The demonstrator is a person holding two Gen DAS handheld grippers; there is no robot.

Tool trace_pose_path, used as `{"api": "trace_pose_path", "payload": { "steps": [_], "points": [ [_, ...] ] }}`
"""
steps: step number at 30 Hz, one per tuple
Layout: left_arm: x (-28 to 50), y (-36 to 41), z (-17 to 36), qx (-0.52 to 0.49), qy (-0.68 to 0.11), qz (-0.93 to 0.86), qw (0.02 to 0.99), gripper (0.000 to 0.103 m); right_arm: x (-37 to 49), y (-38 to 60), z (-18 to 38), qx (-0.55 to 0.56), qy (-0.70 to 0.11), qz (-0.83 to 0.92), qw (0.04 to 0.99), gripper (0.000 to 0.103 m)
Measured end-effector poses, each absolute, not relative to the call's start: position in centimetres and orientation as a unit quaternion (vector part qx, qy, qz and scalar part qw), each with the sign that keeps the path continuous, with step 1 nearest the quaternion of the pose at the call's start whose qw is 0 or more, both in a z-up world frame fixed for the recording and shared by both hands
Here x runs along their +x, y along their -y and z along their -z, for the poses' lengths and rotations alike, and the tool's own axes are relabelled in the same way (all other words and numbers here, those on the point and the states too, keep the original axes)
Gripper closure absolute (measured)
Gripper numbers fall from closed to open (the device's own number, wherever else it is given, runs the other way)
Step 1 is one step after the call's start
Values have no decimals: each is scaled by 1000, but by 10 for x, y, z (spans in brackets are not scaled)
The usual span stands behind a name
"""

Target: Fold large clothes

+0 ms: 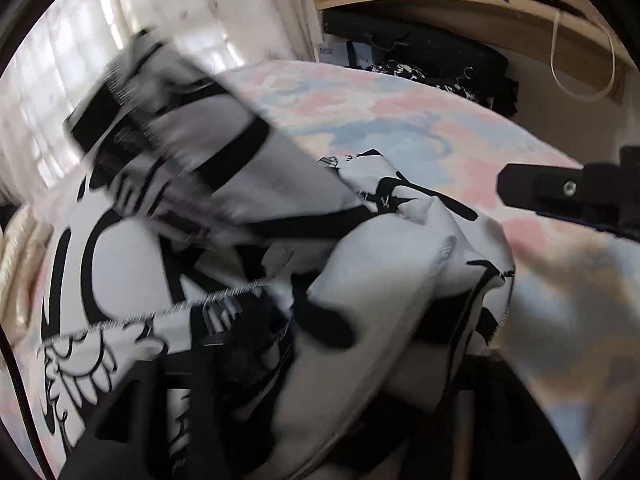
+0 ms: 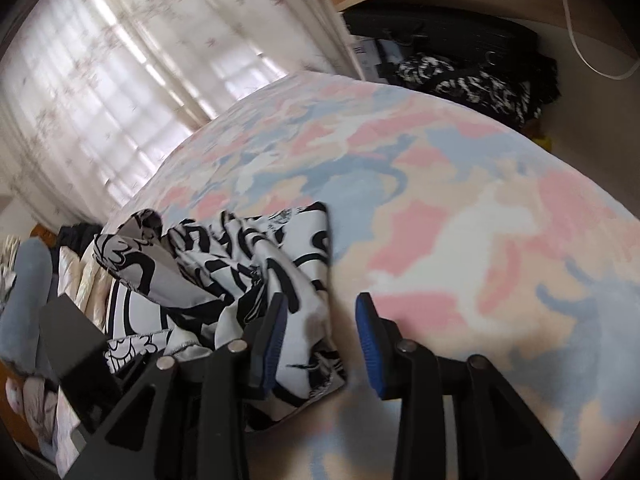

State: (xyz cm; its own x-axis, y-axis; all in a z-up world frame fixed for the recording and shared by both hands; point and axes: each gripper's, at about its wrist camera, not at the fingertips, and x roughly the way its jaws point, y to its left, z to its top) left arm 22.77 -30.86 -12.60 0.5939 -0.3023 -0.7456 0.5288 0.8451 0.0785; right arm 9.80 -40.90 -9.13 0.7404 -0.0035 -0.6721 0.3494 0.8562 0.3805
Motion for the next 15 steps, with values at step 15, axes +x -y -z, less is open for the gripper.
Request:
{"api": "trace_pose_path", "payload": {
  "steps": [15],
  "points": [
    [202,178,21,-7,-381,189,905,7,106,348,9,159,-318,6,935,44]
  ]
}}
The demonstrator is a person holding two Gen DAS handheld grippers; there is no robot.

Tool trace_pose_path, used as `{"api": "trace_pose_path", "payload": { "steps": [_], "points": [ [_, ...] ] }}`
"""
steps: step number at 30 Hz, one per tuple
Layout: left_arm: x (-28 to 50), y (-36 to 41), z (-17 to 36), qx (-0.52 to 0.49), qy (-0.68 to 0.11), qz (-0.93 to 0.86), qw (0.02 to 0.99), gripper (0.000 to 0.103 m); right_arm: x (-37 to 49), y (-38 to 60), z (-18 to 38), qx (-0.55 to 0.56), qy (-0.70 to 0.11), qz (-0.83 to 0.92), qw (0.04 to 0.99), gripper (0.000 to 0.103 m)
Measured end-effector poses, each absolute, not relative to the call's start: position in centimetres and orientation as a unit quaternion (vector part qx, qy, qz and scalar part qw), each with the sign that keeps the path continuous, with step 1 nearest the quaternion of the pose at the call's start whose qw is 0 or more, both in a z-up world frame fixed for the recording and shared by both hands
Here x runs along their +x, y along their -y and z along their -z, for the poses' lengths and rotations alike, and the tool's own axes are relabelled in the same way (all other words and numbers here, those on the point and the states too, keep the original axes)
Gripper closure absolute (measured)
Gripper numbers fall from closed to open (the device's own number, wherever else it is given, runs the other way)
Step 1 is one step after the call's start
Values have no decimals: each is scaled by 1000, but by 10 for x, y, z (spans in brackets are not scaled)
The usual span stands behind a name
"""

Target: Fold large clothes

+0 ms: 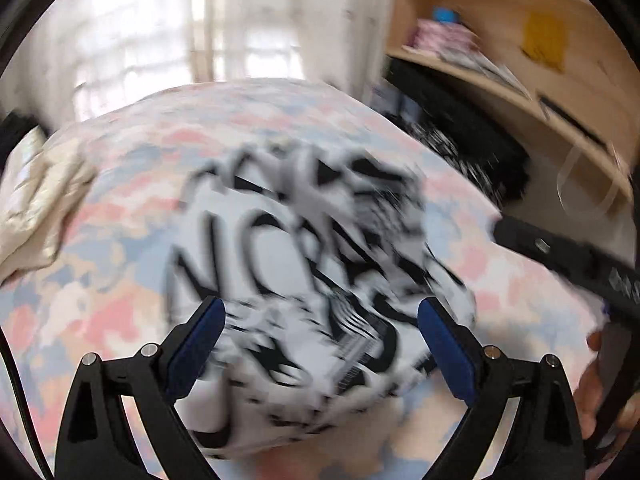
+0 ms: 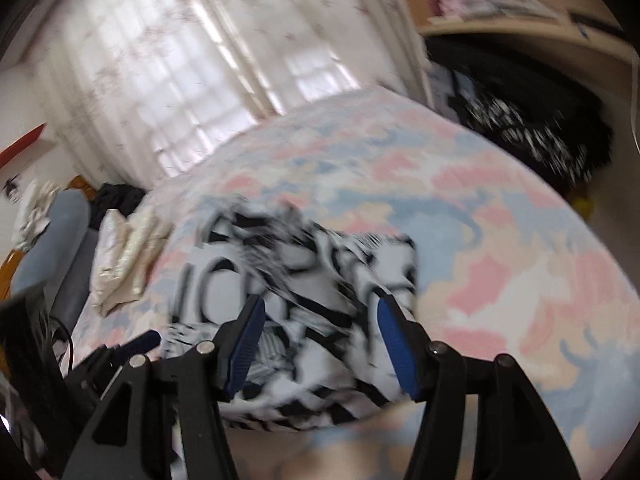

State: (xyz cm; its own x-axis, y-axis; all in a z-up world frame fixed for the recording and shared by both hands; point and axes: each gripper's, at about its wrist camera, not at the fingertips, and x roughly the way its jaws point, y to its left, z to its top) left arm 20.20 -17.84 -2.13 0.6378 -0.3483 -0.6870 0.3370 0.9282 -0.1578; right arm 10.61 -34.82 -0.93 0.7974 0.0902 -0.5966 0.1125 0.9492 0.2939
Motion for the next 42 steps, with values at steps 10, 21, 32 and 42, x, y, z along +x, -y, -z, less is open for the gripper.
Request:
{"api": "trace_pose_path", "payload": {
  "steps": [10,21,32,42],
  "points": [
    [222,102,-15,-71,-369,127,918,7,112,316,-18,100,-325,-44,939,35],
    [254,113,56,27,-367,130,921,32,138,380,97,220,-471,-38,853,36],
    [297,80,107,-121,-417,163,886,43,176,366,132,223,-487,-76,841,43],
    [293,96,102,-92,-405,154,896,44,135,363,62,175,-382,-83,904,83]
  ]
}}
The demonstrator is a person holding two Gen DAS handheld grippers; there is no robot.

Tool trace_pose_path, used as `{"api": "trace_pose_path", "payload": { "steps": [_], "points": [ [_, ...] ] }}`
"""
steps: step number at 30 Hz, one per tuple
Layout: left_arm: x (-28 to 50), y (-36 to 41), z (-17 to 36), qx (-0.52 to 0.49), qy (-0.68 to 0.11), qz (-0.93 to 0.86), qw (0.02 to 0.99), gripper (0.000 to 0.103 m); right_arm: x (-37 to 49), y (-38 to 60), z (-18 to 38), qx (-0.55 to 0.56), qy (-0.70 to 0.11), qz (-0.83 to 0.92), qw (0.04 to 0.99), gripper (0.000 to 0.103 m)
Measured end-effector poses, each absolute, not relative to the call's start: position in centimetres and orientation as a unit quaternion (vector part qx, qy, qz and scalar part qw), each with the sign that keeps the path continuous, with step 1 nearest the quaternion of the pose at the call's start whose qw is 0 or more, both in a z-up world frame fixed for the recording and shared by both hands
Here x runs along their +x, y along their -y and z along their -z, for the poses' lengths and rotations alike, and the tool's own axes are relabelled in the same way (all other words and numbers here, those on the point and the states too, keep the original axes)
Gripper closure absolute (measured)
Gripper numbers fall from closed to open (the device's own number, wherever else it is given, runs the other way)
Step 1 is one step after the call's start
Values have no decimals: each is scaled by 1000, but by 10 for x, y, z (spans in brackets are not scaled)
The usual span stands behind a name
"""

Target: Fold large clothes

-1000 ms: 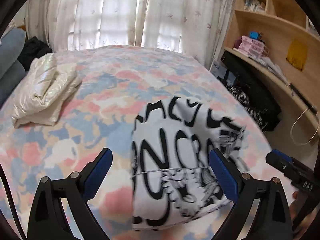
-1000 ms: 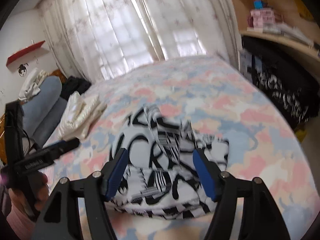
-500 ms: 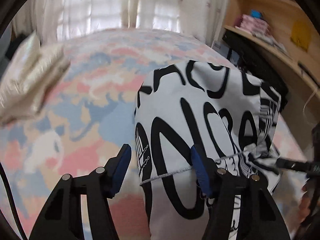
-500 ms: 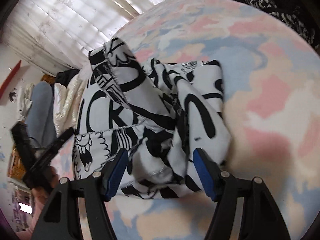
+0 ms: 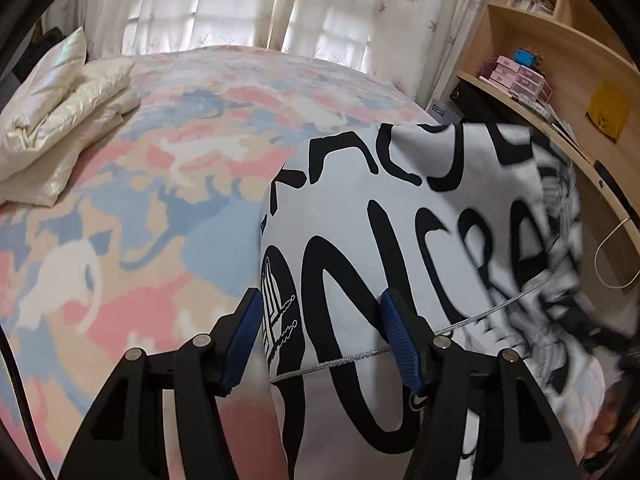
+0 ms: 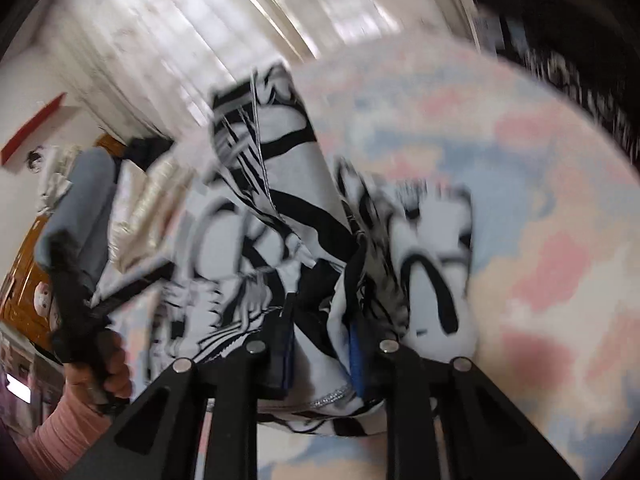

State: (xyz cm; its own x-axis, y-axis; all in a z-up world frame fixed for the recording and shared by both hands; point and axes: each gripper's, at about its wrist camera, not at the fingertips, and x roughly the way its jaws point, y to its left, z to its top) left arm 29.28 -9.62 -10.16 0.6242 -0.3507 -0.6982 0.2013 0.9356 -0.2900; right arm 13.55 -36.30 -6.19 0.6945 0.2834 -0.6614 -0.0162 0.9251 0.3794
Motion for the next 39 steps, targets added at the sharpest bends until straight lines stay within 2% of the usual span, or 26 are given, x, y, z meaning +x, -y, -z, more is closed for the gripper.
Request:
{"api": "trace_pose_path", "payload": {
  "steps": [5,10,14,17,18,20,23,25,27,30,36,37,38,39],
  "points": [
    [288,120,99,-61,-391,147,907,44,121,373,49,167,-361,-68,915,84],
    [289,143,108,-34,-394,133,909,41,127,394,82,196,-388,-38,900,84],
    [284,165,123,28,-381,101,918,37,136,407,122,218,-416,-21,882,83],
    [281,167,127,37,-374,95,922,36,139,403,122,207,-422,-13,883,79],
    [282,165,126,31,-375,97,921,36,140,400,119,192,-427,-10,884,75],
    [284,159,124,13,-386,98,917,28,141,394,111,174,-436,-4,883,71],
    [291,149,119,-13,-416,115,902,22,143,394,92,158,-435,4,886,66],
    [297,145,114,-21,-429,122,895,22,146,401,80,171,-419,-3,892,51],
    [304,139,107,-30,-431,123,894,22,156,411,71,190,-405,-3,895,43],
    [316,137,100,-31,-429,118,895,22,184,424,67,225,-402,-5,888,42],
    [348,143,96,-45,-443,116,888,22,249,446,93,321,-424,-28,846,43],
    [352,145,96,-44,-445,113,887,22,255,444,96,321,-427,-36,845,47],
    [357,147,96,-41,-445,108,888,22,263,440,99,308,-436,-38,845,60],
    [361,150,95,-37,-443,104,890,22,271,434,98,285,-447,-29,847,91]
  ]
}}
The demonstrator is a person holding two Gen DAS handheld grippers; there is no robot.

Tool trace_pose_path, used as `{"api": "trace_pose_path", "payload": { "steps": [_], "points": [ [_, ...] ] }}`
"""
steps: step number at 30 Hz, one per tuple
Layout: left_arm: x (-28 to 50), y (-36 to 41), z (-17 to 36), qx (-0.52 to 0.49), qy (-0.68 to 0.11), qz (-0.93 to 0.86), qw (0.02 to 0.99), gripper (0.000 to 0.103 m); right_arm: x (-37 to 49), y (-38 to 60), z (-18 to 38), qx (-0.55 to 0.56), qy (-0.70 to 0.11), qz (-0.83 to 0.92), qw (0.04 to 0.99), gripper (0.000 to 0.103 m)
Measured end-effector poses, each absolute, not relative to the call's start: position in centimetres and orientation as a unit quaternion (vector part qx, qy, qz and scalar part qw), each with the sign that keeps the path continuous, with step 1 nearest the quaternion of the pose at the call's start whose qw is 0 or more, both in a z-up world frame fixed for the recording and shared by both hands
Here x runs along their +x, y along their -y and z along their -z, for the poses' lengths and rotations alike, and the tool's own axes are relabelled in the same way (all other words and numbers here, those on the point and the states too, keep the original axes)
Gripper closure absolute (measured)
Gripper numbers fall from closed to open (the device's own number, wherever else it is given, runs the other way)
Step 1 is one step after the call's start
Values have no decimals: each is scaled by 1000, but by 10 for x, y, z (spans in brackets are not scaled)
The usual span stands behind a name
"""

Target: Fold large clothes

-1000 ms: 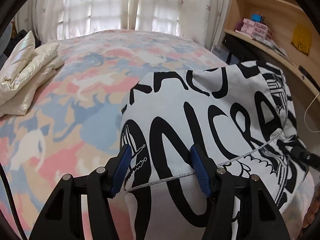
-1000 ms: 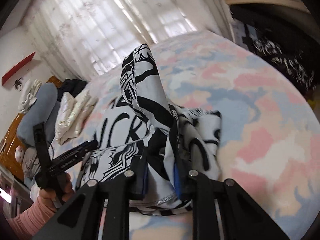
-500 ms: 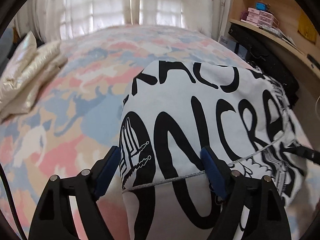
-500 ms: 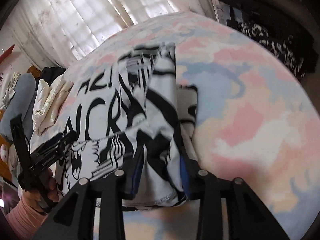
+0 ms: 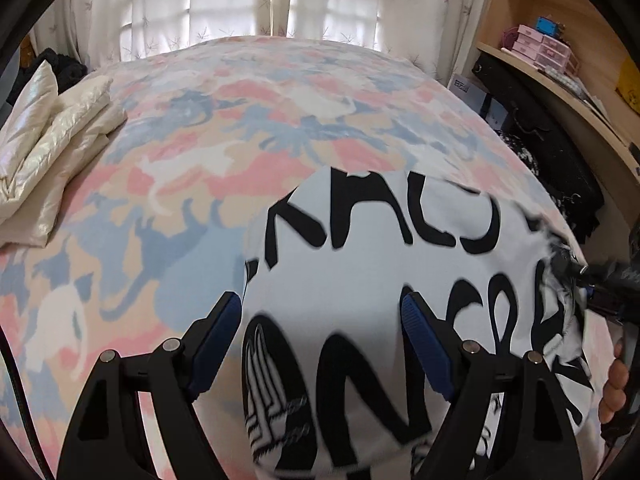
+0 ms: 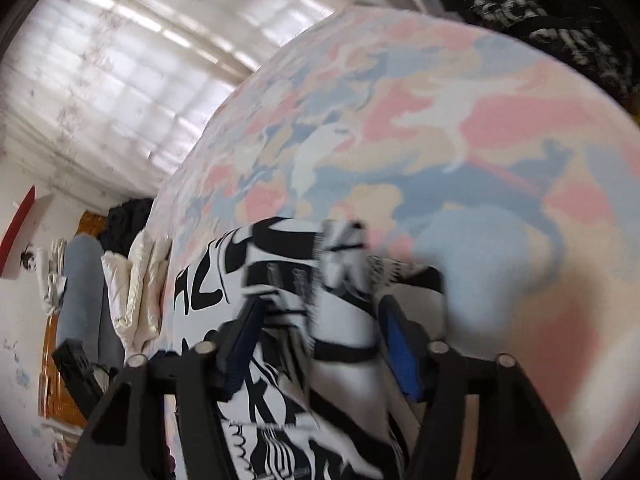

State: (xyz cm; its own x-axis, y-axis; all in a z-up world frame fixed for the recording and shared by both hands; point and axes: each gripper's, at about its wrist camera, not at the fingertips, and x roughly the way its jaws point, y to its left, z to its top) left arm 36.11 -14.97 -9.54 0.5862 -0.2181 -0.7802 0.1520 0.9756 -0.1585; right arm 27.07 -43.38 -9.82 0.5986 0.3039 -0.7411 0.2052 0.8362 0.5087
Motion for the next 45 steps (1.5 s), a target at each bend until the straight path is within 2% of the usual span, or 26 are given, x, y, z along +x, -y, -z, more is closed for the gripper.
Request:
{"api": "trace_pose_path", "payload": {
  "steps": [5,9,12,14,18,24,28,32,38,39,41,42,44,45],
  "points": [
    [373,161,98,-6,-416,67,907,22,281,421,82,218,-420,-8,881,96],
    [383,159,117,-18,-441,70,895,19,292,432,131,226,-478,33,848,96],
    [385,156,125,-27,-448,72,891,16,291,439,150,247,-487,31,837,96],
    [385,154,124,-34,-451,77,888,16,288,439,145,248,-484,32,838,94],
    [379,157,111,2,-451,81,889,16,277,425,118,188,-485,61,852,76],
    [335,154,73,24,-434,127,891,16,227,390,59,139,-434,16,890,72],
    [302,141,62,-26,-429,149,890,16,205,357,49,120,-427,-22,896,71],
    [273,132,73,-76,-424,152,889,16,184,325,64,111,-431,-52,894,71],
    [249,139,113,-56,-442,110,889,16,173,306,108,101,-464,-54,878,71],
    [249,137,120,-55,-444,103,888,15,171,309,113,92,-465,-48,879,72],
    [248,128,129,-72,-441,100,889,4,165,318,114,72,-458,-21,886,74],
    [248,123,131,-80,-440,96,889,2,160,328,112,73,-450,-11,890,75],
    [250,117,135,-96,-444,104,885,0,151,345,109,87,-441,-4,893,77],
    [251,116,136,-100,-445,107,883,0,148,353,108,96,-440,-1,893,82]
  ]
}}
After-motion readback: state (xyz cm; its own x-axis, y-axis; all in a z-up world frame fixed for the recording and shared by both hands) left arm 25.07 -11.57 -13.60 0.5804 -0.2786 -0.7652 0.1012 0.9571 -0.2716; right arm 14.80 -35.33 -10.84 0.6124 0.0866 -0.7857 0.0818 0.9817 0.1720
